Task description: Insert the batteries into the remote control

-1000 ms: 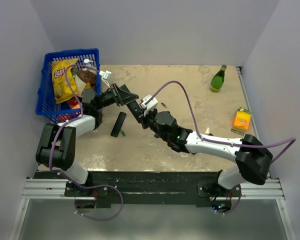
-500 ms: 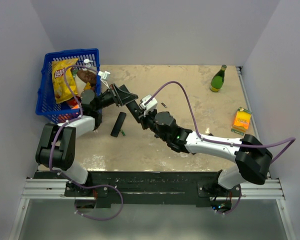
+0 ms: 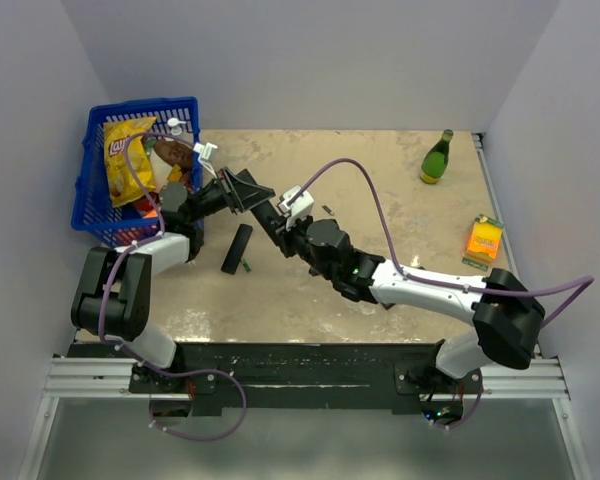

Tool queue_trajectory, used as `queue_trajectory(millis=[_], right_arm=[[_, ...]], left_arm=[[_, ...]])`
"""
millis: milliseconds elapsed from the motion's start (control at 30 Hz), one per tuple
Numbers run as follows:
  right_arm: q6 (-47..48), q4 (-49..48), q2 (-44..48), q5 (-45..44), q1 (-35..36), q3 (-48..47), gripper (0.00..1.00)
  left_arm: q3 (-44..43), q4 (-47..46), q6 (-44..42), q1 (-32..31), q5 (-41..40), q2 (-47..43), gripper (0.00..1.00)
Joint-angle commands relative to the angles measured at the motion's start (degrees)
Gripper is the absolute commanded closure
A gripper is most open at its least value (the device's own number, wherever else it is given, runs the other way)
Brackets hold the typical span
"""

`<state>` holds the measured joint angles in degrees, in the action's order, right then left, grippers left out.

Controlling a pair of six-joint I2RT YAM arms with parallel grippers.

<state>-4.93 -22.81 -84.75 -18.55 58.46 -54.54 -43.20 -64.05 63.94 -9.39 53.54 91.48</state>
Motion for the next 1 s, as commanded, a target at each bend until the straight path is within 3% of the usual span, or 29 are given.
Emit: queue_trajectory(millis=[0, 867, 967], right_arm=[[-1.1, 1.8, 0.0, -0.6, 0.2, -3.5, 0.78], [-1.0, 5.4, -0.2, 0.7, 0.2, -6.4, 0.73], [-1.0, 5.8, 0.2, 0.2, 0.2, -6.5, 0.69]], left_arm=[[0.7, -4.0, 2.0, 0.2, -0.5, -0.8, 1.0], [0.6, -4.8, 2.4, 0.2, 0.0, -0.5, 1.0], [0.7, -4.9, 2.5, 0.2, 0.0, -0.5, 1.0]])
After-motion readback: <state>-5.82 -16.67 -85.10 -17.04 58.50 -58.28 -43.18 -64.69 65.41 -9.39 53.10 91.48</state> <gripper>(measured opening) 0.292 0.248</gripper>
